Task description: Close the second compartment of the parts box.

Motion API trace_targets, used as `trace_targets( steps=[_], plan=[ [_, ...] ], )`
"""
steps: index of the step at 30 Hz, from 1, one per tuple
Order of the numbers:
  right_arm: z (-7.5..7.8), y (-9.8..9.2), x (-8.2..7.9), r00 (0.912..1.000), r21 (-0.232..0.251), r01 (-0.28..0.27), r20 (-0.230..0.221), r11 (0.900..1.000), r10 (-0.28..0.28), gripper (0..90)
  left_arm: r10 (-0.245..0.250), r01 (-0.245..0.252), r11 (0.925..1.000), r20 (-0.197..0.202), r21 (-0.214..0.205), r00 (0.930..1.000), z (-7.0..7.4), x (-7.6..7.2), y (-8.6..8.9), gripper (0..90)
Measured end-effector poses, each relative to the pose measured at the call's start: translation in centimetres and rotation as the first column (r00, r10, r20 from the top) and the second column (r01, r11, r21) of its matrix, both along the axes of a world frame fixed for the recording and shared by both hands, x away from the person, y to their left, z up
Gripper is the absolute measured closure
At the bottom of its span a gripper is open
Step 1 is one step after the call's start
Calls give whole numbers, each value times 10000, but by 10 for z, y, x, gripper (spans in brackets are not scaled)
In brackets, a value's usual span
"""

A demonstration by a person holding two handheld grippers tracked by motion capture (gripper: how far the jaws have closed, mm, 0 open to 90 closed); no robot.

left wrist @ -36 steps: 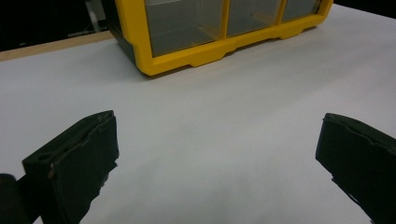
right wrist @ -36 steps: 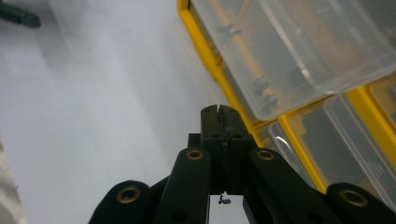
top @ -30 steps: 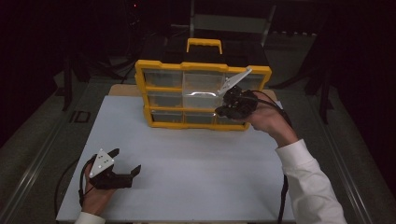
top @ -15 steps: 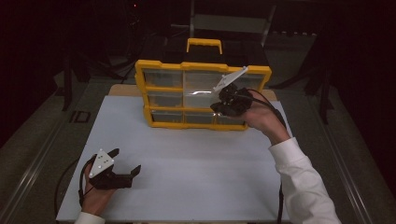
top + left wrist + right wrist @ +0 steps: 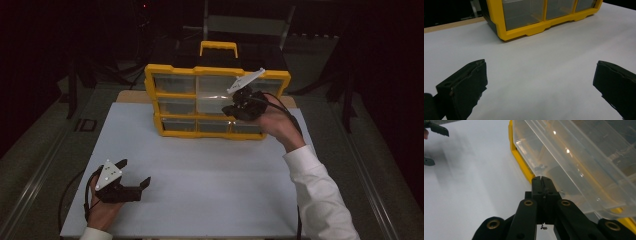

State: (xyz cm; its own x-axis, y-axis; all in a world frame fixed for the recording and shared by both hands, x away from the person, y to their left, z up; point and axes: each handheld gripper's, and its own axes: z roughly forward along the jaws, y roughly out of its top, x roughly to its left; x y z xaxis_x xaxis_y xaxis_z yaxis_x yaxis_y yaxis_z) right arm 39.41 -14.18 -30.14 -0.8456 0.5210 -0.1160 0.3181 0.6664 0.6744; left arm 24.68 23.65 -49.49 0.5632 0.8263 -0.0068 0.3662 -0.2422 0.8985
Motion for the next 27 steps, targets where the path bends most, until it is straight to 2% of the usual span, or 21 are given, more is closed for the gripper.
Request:
trace_targets(
  steps=[17,27],
  plan=[
    [-2,-2,12,9992,337,390,-109,9987,-387,900,-4,4,10000,-28,-12,10000,0,0,-1,2],
    [-3,-4,18,9988,357,465,-158,9983,-460,900,-2,2,10000,-20,-3,10000,0,0,-1,2]
  ],
)
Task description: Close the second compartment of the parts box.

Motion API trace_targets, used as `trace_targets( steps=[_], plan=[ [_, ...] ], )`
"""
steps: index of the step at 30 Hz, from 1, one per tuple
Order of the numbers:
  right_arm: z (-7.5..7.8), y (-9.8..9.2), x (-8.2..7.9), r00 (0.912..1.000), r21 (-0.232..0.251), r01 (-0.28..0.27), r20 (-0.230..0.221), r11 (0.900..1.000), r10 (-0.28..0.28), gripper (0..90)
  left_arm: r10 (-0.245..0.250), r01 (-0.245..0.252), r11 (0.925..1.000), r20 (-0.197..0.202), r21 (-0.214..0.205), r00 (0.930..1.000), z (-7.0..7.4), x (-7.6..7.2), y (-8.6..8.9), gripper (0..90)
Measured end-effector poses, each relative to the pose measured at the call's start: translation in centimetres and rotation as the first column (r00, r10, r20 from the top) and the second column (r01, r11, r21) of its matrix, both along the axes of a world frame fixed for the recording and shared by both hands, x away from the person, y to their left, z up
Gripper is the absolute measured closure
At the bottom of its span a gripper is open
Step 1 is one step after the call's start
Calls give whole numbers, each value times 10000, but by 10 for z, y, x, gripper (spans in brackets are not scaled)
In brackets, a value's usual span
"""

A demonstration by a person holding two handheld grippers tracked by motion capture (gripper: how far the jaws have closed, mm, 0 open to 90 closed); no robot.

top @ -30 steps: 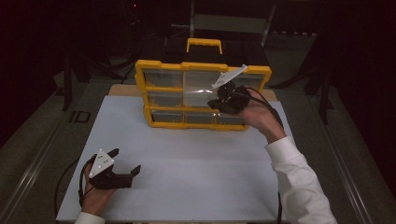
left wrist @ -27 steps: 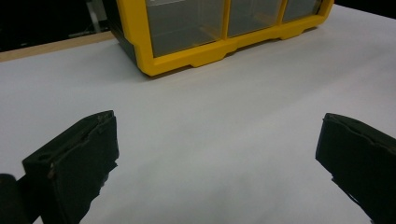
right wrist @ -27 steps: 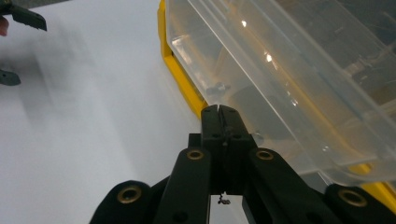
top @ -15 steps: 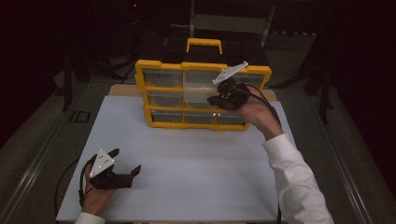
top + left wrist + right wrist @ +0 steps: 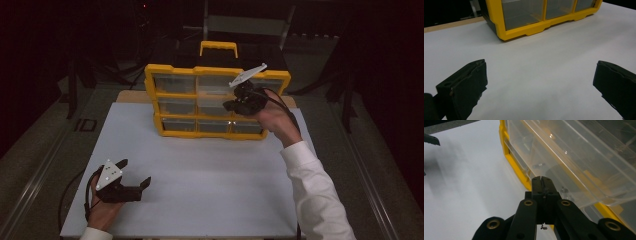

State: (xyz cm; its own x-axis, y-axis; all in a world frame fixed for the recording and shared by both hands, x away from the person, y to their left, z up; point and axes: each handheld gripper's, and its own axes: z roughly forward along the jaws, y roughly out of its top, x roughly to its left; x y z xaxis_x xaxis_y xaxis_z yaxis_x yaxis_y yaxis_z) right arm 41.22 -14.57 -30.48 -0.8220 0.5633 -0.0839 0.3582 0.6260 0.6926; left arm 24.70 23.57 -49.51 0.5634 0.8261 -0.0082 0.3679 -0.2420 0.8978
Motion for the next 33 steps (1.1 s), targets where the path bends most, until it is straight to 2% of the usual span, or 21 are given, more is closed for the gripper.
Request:
trace_targets(
  steps=[21,33],
  plan=[
    [-5,1,12,9990,141,450,-69,9989,-449,900,4,-4,10000,1,10,10000,0,0,0,2],
    [-9,2,23,9953,358,967,31,9947,-969,900,2,-2,10000,15,-9,10000,0,-1,1,2]
  ],
)
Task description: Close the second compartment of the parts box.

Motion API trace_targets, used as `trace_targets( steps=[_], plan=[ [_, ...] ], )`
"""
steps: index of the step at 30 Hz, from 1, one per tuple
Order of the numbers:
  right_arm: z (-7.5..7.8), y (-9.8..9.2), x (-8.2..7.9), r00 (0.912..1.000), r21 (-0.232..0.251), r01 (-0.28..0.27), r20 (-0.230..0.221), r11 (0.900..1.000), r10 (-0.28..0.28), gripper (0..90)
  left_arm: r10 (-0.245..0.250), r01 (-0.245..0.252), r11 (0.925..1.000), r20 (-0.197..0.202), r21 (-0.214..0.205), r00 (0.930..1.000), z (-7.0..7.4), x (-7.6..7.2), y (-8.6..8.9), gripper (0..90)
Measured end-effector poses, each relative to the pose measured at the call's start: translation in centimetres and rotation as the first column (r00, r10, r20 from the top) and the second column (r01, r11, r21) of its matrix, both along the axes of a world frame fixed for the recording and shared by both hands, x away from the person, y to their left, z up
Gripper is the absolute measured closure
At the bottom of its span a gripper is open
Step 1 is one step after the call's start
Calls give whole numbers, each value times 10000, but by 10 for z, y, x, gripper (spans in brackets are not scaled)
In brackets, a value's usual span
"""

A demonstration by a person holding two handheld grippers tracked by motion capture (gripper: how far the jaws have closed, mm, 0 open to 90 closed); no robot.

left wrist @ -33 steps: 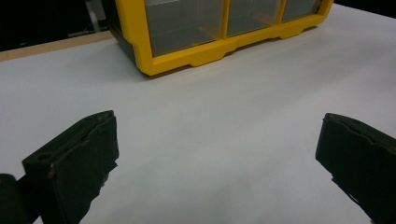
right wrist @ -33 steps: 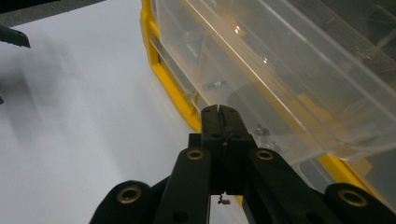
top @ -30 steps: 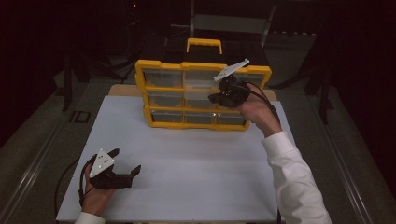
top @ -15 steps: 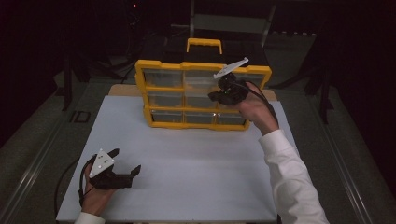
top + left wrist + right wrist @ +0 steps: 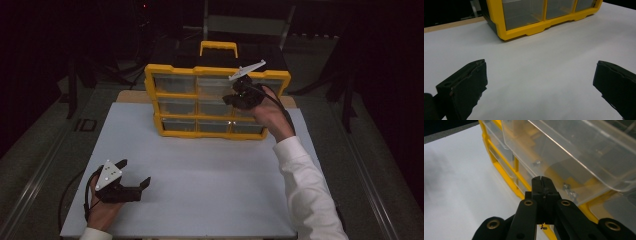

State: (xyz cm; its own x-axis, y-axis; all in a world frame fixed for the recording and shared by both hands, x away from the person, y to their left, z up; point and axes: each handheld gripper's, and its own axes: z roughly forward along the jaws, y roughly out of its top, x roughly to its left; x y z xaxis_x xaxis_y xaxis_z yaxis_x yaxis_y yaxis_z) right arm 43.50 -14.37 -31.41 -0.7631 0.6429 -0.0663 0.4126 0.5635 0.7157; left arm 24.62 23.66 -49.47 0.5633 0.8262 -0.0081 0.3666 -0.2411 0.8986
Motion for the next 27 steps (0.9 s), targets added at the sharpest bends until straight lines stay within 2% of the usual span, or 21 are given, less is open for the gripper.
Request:
trace_targets(
  steps=[21,27],
  plan=[
    [-8,-2,11,9969,76,771,148,9970,-772,900,-2,2,10000,-7,7,10000,0,0,0,2],
    [-9,-2,12,9966,133,802,179,9967,-804,900,0,0,10000,-2,9,10000,0,0,0,2]
  ],
)
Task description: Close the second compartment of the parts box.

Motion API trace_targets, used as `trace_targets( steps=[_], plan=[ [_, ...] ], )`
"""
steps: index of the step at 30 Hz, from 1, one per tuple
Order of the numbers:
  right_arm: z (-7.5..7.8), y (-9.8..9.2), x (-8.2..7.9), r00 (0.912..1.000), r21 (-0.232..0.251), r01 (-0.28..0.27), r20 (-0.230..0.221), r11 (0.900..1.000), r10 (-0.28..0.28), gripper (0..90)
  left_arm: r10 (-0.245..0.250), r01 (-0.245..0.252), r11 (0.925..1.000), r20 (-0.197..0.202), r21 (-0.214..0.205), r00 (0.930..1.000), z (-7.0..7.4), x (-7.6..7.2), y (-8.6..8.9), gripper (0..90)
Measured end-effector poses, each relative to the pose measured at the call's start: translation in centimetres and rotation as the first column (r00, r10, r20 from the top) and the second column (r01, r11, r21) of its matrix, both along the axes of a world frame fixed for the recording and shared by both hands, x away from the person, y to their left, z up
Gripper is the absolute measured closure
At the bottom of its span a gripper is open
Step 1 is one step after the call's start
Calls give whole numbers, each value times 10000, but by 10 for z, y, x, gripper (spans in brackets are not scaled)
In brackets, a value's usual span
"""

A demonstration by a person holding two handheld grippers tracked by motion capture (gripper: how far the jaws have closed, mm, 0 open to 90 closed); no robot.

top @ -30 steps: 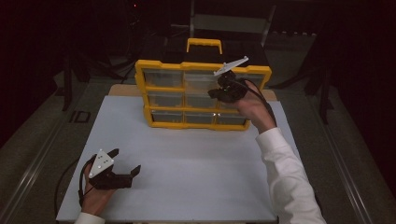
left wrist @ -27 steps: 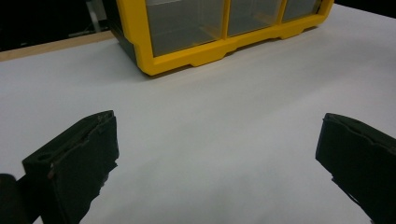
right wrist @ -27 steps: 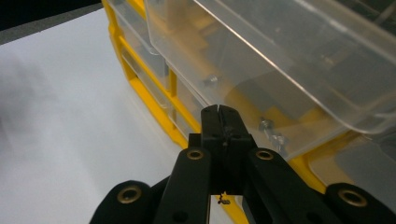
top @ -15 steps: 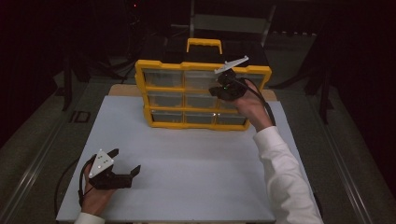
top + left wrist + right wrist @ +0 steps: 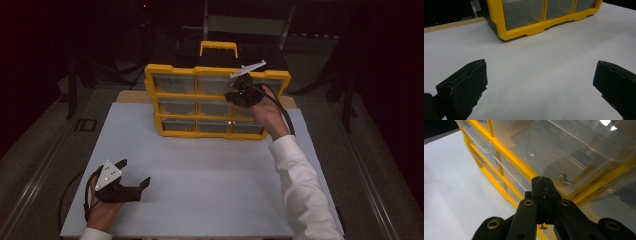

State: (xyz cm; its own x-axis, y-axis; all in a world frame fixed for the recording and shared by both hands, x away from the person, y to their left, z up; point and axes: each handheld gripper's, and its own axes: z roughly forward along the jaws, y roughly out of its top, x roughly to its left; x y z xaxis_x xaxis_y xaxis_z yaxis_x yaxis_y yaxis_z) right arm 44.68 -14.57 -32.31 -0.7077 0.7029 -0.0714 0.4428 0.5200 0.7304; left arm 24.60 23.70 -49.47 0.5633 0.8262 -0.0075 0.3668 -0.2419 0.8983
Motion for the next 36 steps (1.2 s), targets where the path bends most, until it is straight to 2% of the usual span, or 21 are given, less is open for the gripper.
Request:
trace_targets(
  steps=[10,16,17,21,26,28,32,36],
  plan=[
    [0,-6,-11,9997,-8,-195,125,9998,195,900,-1,1,10000,-5,-7,10000,0,0,0,2],
    [-2,-10,-24,9992,0,-360,168,9994,360,900,5,-5,10000,-10,-20,10000,0,0,0,2],
    [-6,-13,-33,9989,75,-431,191,9990,429,900,-11,11,10000,-21,-4,10000,-1,0,-1,2],
    [-12,-17,-41,9989,178,-465,106,9988,464,900,-11,11,10000,-6,6,10000,0,0,-1,2],
    [-16,-28,-56,9985,267,-512,205,9983,507,900,-1,1,10000,-25,-5,10000,-1,0,-1,2],
    [-19,-33,-62,9985,286,-494,269,9984,487,880,-7,7,10000,-8,2,10000,0,0,-1,2],
    [-33,-45,-73,9991,239,-399,123,9989,396,820,-2,2,10000,-11,29,10000,0,0,-1,2],
    [-46,-56,-85,9995,296,-296,77,9991,294,694,-4,4,10000,-24,31,10000,-1,0,-1,2]
  ],
)
